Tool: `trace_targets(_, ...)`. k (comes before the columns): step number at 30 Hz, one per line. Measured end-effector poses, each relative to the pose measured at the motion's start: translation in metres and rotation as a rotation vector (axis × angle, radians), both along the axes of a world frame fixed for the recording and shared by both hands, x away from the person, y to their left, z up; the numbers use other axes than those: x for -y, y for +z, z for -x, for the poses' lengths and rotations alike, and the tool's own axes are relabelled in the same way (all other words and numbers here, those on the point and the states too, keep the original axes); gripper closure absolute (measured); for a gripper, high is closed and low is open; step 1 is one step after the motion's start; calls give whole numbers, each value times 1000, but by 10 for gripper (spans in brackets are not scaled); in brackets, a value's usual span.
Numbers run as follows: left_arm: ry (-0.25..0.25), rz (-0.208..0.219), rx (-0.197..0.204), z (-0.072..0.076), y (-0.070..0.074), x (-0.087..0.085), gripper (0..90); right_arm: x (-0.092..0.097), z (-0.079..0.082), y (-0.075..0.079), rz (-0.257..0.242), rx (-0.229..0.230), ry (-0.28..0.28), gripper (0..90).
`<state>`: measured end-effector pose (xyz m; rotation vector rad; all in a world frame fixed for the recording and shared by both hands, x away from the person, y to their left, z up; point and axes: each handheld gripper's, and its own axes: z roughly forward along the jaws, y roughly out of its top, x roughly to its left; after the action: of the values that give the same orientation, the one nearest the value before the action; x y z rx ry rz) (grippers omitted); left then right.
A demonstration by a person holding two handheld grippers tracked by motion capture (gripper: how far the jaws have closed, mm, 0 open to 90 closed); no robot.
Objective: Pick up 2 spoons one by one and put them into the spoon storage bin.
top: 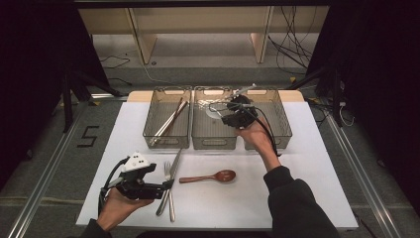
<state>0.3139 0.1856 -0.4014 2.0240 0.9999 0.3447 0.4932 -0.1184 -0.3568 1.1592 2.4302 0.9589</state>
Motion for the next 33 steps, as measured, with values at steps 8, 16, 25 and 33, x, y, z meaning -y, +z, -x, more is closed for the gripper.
trace_targets(8,3,10,-4,0,-1,1,172,-6,-13,-6,26,-13,-25,859)
trace_targets(16,0,10,-6,0,-1,1,172,-15,-27,-11,47,-24,-41,858)
trace_targets(25,-5,5,-4,0,0,1,172,-26,-40,-22,60,-32,-68,765)
trace_targets(33,-2,8,-4,0,0,0,172,-20,-36,-16,10,-24,-50,614)
